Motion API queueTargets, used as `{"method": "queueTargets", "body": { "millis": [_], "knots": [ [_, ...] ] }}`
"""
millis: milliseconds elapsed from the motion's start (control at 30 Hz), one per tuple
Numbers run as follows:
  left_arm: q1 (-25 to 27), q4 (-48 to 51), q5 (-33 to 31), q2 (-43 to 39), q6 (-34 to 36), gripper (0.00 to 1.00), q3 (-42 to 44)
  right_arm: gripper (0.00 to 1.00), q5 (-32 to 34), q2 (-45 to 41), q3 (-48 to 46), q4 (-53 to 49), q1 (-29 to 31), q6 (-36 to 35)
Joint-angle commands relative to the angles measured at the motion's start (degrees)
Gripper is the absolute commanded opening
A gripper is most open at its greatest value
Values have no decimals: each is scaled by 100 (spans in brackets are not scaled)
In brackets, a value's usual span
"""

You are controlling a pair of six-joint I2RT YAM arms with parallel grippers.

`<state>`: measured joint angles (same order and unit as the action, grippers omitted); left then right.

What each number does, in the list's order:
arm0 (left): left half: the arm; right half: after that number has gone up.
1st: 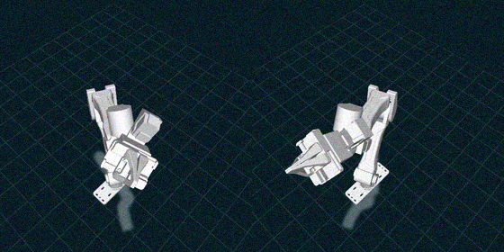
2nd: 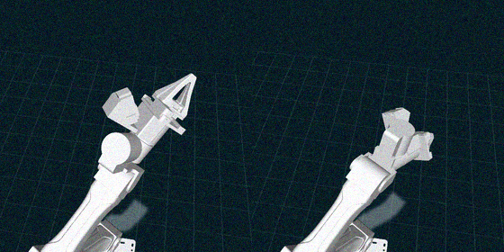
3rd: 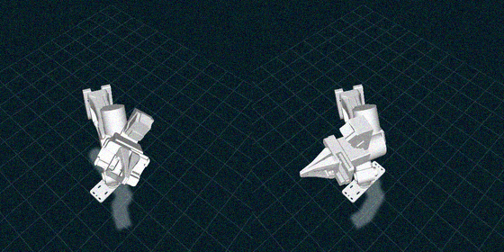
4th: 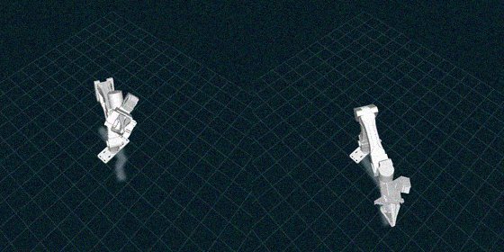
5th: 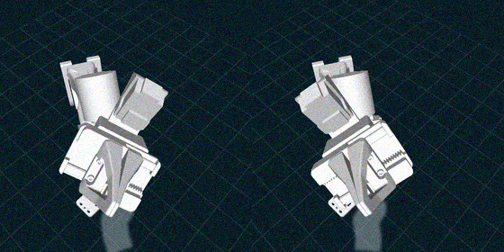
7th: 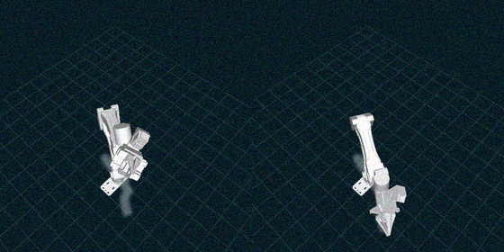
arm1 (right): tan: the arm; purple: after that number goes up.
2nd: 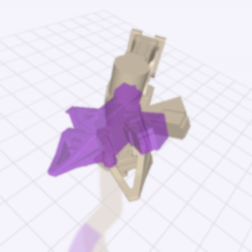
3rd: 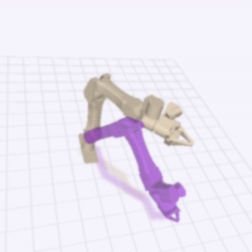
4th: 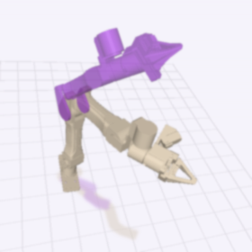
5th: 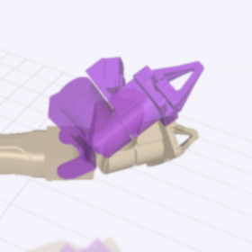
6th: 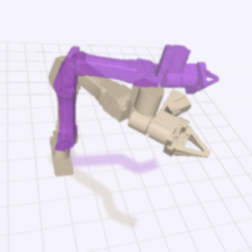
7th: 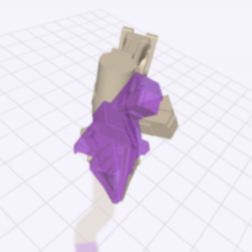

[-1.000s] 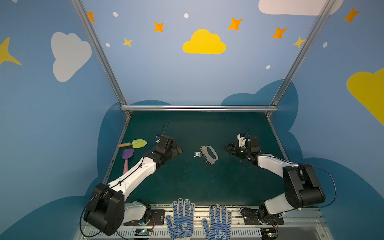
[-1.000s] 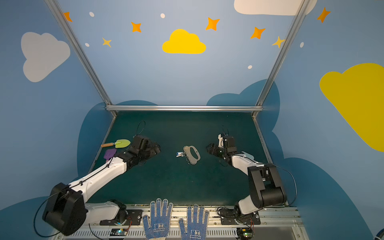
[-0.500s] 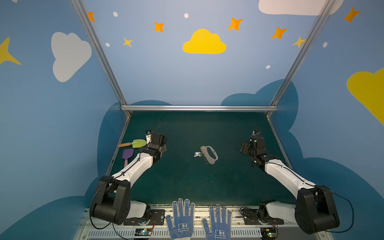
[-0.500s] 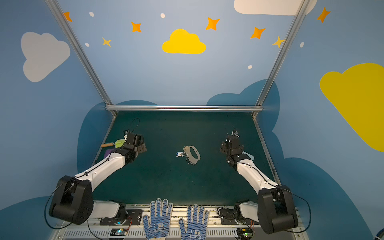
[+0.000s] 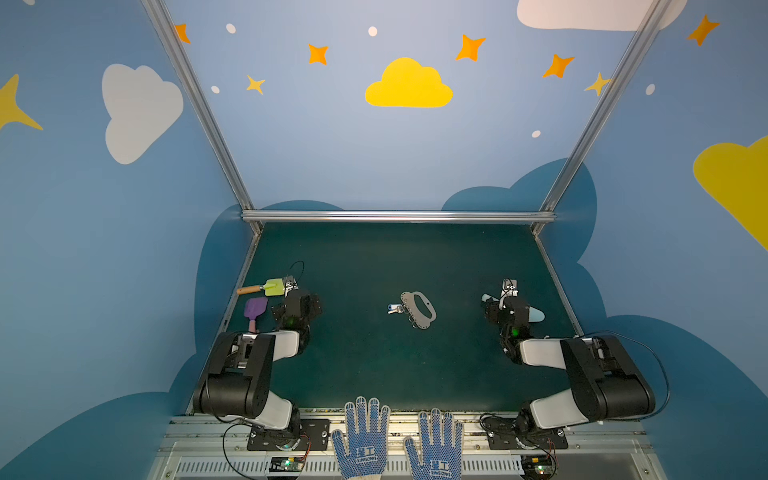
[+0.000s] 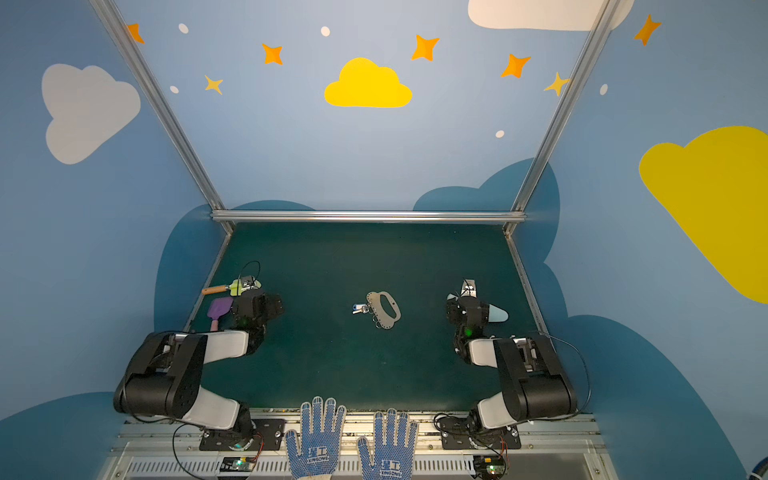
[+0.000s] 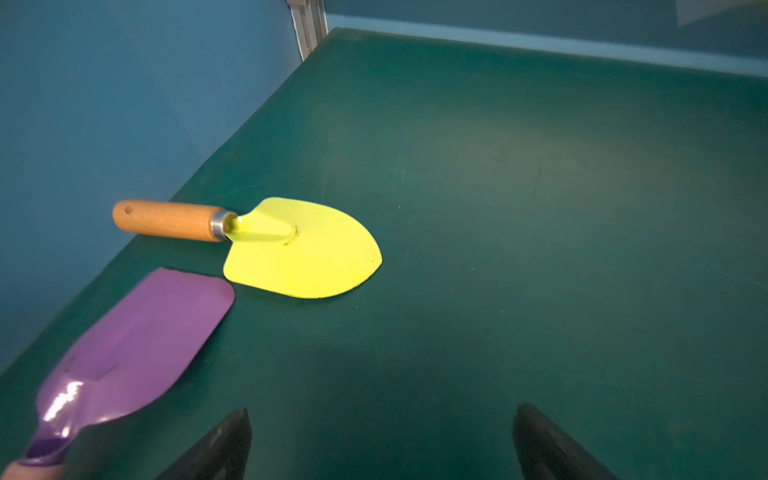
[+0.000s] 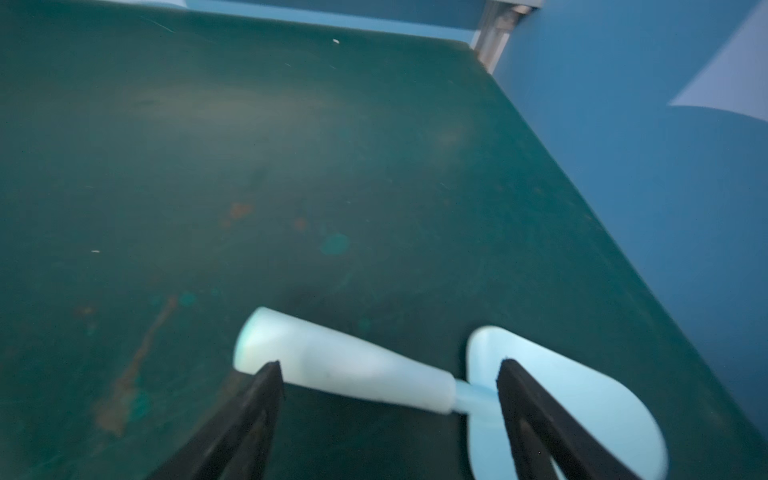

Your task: Put the keys on the keyring

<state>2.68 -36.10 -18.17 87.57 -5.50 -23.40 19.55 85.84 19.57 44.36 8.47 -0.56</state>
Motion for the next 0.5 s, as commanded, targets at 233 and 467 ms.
{"method": "queueTargets", "body": {
  "millis": [233, 467],
  "knots": [
    [-156, -502, 684, -88, 260, 99, -109, 91, -1033, 98, 279, 339, -294, 3],
    [-160, -517, 683, -100, 259, 99, -99, 92, -1410, 121, 389, 163, -460, 72]
  ]
}}
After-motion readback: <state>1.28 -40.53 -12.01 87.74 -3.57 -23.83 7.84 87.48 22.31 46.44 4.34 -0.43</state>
